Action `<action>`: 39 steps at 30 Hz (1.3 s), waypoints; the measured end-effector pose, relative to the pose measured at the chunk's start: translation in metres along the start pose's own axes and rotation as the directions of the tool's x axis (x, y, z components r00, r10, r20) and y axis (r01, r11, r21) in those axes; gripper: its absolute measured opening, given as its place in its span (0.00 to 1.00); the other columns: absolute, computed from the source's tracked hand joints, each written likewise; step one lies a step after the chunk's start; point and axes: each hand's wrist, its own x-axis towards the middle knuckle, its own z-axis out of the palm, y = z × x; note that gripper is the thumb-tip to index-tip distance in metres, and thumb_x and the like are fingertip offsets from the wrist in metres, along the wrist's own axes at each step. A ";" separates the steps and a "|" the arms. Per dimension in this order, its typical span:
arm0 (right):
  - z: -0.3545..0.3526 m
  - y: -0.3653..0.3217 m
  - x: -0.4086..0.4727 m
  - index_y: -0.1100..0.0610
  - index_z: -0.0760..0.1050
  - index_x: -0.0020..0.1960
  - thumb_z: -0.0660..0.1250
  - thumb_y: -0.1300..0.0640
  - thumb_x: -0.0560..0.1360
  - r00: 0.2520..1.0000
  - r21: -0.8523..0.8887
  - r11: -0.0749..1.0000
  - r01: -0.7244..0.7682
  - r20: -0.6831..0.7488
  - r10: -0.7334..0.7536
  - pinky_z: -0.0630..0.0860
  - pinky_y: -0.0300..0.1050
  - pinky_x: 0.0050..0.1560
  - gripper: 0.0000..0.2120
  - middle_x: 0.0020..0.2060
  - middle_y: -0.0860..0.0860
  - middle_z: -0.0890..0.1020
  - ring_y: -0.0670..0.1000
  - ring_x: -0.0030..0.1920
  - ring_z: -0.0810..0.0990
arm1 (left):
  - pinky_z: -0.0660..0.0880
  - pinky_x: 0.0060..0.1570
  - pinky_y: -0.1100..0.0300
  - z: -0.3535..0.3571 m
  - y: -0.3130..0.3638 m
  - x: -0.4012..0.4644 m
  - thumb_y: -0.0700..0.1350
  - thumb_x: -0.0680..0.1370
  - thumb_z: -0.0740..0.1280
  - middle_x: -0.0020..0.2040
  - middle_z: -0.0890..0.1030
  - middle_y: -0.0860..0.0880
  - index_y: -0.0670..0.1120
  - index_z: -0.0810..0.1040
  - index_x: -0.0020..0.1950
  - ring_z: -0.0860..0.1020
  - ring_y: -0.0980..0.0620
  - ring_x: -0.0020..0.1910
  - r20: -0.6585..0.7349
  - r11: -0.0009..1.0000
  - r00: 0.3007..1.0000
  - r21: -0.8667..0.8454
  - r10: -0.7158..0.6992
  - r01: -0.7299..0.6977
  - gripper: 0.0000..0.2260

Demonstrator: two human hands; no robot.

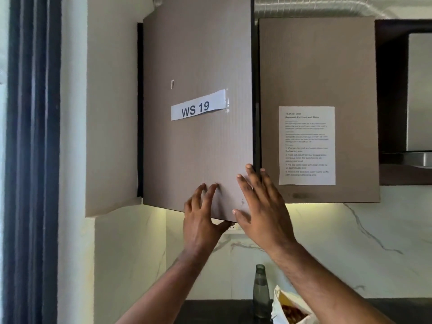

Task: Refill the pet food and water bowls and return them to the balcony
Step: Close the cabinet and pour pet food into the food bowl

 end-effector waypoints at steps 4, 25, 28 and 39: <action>0.034 0.042 0.005 0.49 0.55 0.84 0.70 0.40 0.77 1.000 -0.073 0.997 -0.027 0.009 0.028 0.65 0.59 0.77 0.42 0.85 0.48 0.50 0.60 0.83 0.52 | 0.74 0.65 0.46 0.031 -0.010 0.016 0.71 0.64 0.75 0.81 0.59 0.56 0.68 0.51 0.80 0.62 0.47 0.75 0.007 1.000 1.000 0.001 0.019 -0.019 0.51; 0.149 0.137 0.051 0.46 0.59 0.83 0.66 0.36 0.77 0.998 -0.038 0.998 -0.046 0.047 0.047 0.55 0.64 0.80 0.39 0.84 0.45 0.50 0.60 0.84 0.46 | 0.65 0.70 0.39 0.110 -0.034 0.077 0.73 0.74 0.59 0.80 0.62 0.51 0.62 0.62 0.78 0.61 0.47 0.76 -0.108 0.986 0.993 0.156 -0.042 0.059 0.34; 0.157 0.142 0.056 0.46 0.59 0.82 0.65 0.35 0.77 0.997 -0.048 0.998 -0.044 0.060 0.047 0.54 0.64 0.80 0.38 0.84 0.45 0.50 0.61 0.84 0.46 | 0.64 0.70 0.37 0.116 -0.033 0.080 0.73 0.74 0.59 0.81 0.62 0.51 0.62 0.62 0.78 0.61 0.46 0.77 -0.103 0.986 0.993 0.154 -0.051 0.066 0.35; 0.175 0.148 0.063 0.48 0.59 0.83 0.66 0.35 0.77 0.997 -0.050 0.998 -0.047 0.063 0.050 0.52 0.65 0.80 0.40 0.84 0.47 0.52 0.62 0.84 0.45 | 0.65 0.70 0.37 0.126 -0.036 0.077 0.71 0.74 0.61 0.80 0.63 0.50 0.62 0.62 0.79 0.63 0.45 0.77 -0.091 0.987 0.995 0.147 -0.047 0.060 0.34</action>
